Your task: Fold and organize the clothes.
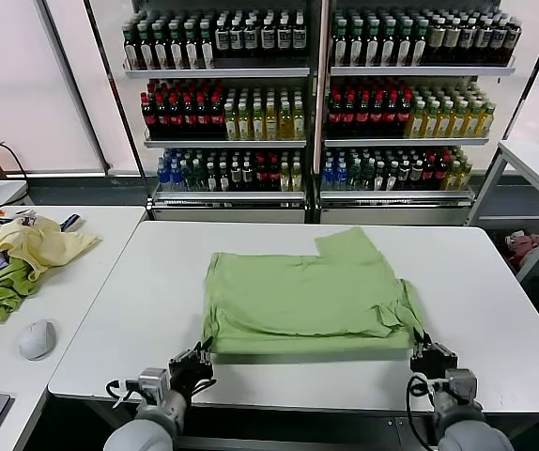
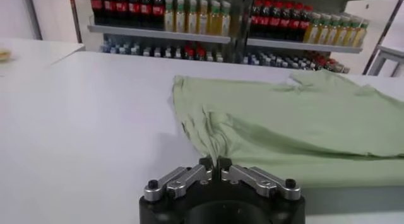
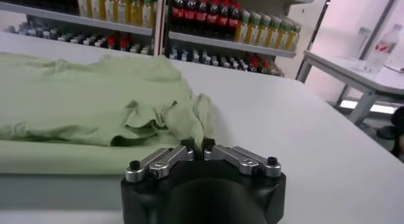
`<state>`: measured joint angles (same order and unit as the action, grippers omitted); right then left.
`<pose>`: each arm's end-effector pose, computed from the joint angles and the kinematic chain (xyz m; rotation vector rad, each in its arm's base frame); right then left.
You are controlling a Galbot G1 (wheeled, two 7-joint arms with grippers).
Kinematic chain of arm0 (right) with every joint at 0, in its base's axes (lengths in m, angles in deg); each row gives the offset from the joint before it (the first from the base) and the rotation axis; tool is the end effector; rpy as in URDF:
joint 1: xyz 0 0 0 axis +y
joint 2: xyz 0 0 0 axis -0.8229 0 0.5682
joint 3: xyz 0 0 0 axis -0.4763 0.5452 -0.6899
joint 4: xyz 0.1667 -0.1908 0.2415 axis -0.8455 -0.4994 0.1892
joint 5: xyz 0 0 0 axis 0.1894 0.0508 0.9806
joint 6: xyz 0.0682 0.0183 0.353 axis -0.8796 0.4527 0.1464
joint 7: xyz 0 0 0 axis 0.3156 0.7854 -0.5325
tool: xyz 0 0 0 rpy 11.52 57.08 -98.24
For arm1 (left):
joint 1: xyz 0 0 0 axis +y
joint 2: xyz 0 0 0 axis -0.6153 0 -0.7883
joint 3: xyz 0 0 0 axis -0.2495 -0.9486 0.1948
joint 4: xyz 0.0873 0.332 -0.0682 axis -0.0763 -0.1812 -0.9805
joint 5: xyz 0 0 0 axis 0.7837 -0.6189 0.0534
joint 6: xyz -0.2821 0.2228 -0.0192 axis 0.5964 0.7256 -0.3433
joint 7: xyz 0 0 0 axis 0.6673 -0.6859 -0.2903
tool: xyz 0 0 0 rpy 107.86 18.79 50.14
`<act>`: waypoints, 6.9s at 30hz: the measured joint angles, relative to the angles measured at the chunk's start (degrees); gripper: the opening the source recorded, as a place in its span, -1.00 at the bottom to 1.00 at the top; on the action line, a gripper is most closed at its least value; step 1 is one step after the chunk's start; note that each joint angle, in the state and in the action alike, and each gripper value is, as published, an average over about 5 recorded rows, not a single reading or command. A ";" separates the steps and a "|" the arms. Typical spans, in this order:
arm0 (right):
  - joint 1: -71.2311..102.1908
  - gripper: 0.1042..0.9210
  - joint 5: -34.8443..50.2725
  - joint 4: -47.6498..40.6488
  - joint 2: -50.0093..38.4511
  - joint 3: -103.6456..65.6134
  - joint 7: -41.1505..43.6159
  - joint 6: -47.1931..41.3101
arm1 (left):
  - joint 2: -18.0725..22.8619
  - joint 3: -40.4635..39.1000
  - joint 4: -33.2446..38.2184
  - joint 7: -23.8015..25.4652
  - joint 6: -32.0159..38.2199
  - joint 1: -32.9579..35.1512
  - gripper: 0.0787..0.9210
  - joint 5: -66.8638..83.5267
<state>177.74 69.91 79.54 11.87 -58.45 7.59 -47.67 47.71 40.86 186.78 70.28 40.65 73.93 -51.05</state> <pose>0.1826 -0.0826 -0.2807 -0.1012 -2.7420 0.2628 0.2104 -0.0020 -0.2828 -0.2048 -2.6288 0.0827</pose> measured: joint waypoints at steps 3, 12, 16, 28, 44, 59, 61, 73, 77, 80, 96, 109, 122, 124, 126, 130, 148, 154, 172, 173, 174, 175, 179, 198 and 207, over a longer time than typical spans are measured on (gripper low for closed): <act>2.46 -0.77 -0.96 1.86 0.12 -0.43 0.27 -0.04 | -0.31 1.02 2.12 0.35 -0.47 2.90 -0.91 -1.04; 4.40 -0.15 -0.84 5.50 -0.14 -0.97 0.45 1.65 | -0.98 3.86 6.64 0.73 -1.75 7.90 -0.47 -2.86; 2.17 0.12 0.35 5.52 -0.95 -0.31 0.18 1.96 | -1.56 5.18 7.79 0.73 -1.66 8.24 -0.21 -2.53; -17.03 0.75 5.42 -5.81 -3.27 7.19 -1.30 -0.74 | -3.71 5.39 2.04 -1.17 0.62 -2.27 0.61 3.52; -46.87 0.76 7.18 -33.79 -1.26 19.84 -1.43 -4.03 | -0.45 -6.33 -23.22 -2.44 1.68 -28.81 0.77 4.97; -63.41 0.76 6.39 -57.20 4.38 24.57 -0.89 -4.13 | 4.39 -13.51 -44.32 -2.29 2.53 -45.01 0.77 5.31; -64.71 0.76 6.24 -59.48 5.14 24.68 -0.83 -4.10 | 4.59 -14.00 -45.80 -2.28 2.42 -45.92 0.77 5.55; -68.42 0.20 7.01 -68.16 8.37 24.65 -0.57 -3.83 | 4.01 -15.72 -47.42 -1.56 1.80 -46.76 0.29 8.11; -68.65 -0.09 7.70 -69.26 8.78 24.59 -0.16 -3.99 | 3.53 -15.98 -46.64 -0.97 1.77 -46.01 0.02 8.85; -68.65 -0.31 8.32 -69.65 8.83 24.45 0.19 -4.01 | 3.27 -16.03 -46.24 -0.48 1.91 -45.43 -0.19 9.29; -61.92 -0.97 11.53 -59.33 5.88 23.16 1.58 -1.16 | 1.10 -13.68 -40.11 1.63 5.90 -40.44 -0.95 12.94; -48.50 -0.97 13.53 -35.85 0.90 18.03 1.45 -1.03 | -2.75 -8.17 -25.02 2.16 7.53 -32.11 -0.95 16.61; -30.94 -0.97 13.97 -16.94 -1.35 8.63 0.34 -2.59 | -5.71 -4.90 -11.95 3.13 6.20 -21.39 -0.95 17.11; -28.53 -0.97 13.88 -15.01 -1.34 7.47 0.02 -2.96 | -5.90 -4.87 -11.08 3.42 5.84 -20.10 -0.95 16.79; -26.41 -0.97 13.74 -13.56 -1.33 6.63 -0.38 -3.34 | -6.02 -4.87 -10.50 3.70 5.48 -18.97 -0.95 16.30; -23.39 -0.97 13.45 -11.70 -1.23 5.65 -1.11 -4.00 | -6.07 -4.99 -9.84 4.01 4.88 -17.45 -0.95 14.86; -17.69 0.00 8.22 -8.29 -0.15 5.55 -0.83 -4.82 | -3.64 -3.00 -6.93 3.30 5.09 -11.82 -0.22 4.68; -15.92 0.41 7.09 -7.14 0.54 5.39 -0.80 -4.49 | -0.73 -2.49 -5.28 0.58 5.47 -7.90 0.19 -0.68; -13.84 0.76 4.88 -5.88 1.55 5.72 -0.49 -3.39 | 6.87 -2.51 -8.38 -4.82 4.44 -3.15 0.10 -8.59; -13.82 0.76 4.84 -5.80 1.60 5.76 -0.49 -3.34 | 6.98 -2.38 -8.44 -4.83 4.45 -3.10 0.01 -8.56; -13.80 0.76 4.81 -5.71 1.62 5.79 -0.48 -3.27 | 7.05 -2.24 -8.48 -4.82 4.45 -3.04 -0.05 -8.49; -13.80 0.76 4.78 -5.66 1.63 5.81 -0.47 -3.19 | 7.09 -2.07 -8.49 -4.79 4.46 -2.99 -0.11 -8.38; -13.98 0.76 4.67 -5.60 1.58 6.02 -0.42 -2.90 | 6.91 -1.07 -8.47 -4.46 4.48 -2.92 -0.40 -7.43; -17.09 0.76 4.45 -6.08 0.96 7.70 0.07 -2.40 | -2.45 19.05 -4.54 -1.48 3.22 -3.85 -0.88 7.35; -16.84 0.76 4.42 -5.66 0.33 7.27 0.17 -2.24 | -0.84 19.24 2.80 -0.16 3.37 -4.34 -0.88 23.32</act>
<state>160.90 74.33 73.87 12.20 -51.18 7.76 -49.90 46.88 60.10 189.58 70.12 44.02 69.59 -27.74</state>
